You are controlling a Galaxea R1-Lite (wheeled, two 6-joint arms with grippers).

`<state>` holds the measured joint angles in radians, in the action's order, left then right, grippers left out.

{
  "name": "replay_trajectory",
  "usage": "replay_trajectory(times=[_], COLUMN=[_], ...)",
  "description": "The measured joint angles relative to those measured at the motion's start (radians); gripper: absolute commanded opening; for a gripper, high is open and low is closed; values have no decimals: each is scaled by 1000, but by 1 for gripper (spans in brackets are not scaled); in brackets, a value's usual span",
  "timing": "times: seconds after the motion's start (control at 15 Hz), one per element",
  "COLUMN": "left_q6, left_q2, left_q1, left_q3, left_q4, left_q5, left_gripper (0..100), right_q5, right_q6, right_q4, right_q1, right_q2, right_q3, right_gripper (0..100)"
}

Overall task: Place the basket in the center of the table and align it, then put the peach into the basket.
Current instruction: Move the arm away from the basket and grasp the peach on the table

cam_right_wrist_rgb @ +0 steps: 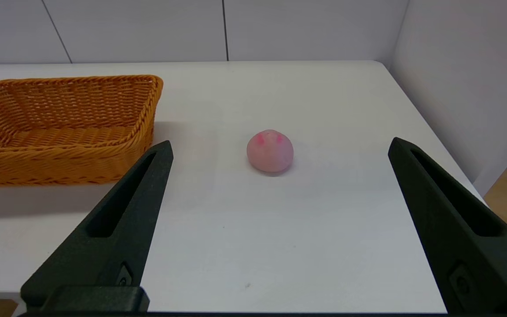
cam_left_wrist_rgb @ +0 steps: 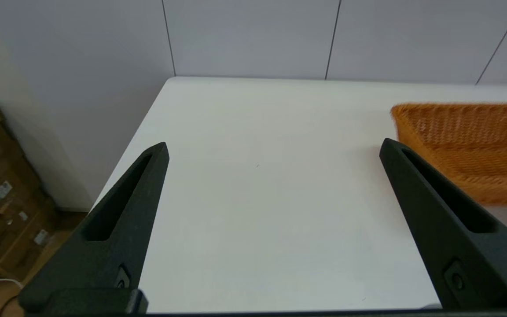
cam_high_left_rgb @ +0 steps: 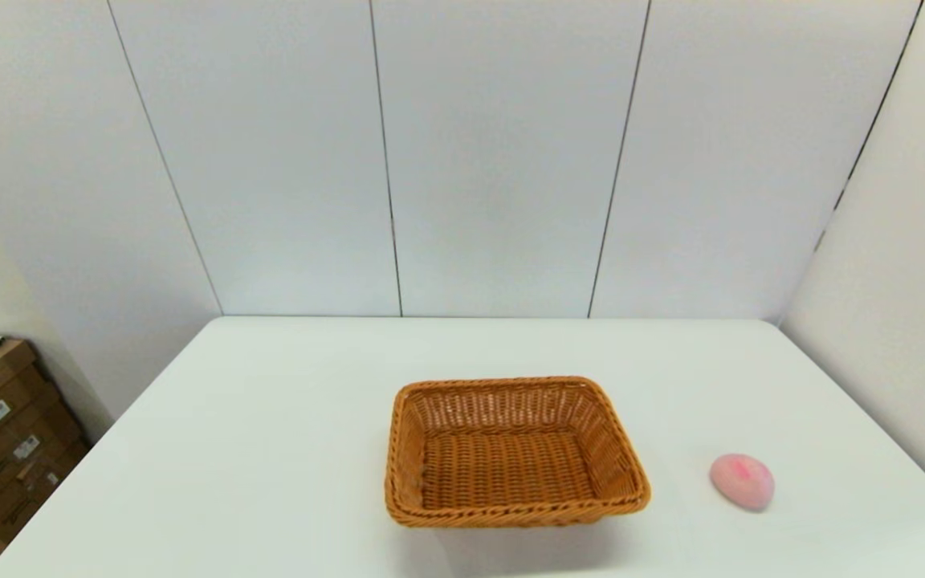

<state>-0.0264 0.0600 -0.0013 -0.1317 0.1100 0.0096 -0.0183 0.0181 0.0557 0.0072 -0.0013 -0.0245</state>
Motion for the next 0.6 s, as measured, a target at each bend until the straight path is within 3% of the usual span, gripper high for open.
replay_trajectory(times=[0.33, 0.6], left_q6=[-24, -25], left_q2=[-57, -61], left_q1=[0, 0], left_q3=[119, 125], left_q4=[-107, -107], left_q5=[8, 9], left_gripper=[100, 100], right_q5=[15, 20], right_q6=[-40, -41], right_q4=[34, 94], right_q1=[0, -1], right_q2=[21, 299], right_q3=[-27, -167], right_gripper=[100, 100])
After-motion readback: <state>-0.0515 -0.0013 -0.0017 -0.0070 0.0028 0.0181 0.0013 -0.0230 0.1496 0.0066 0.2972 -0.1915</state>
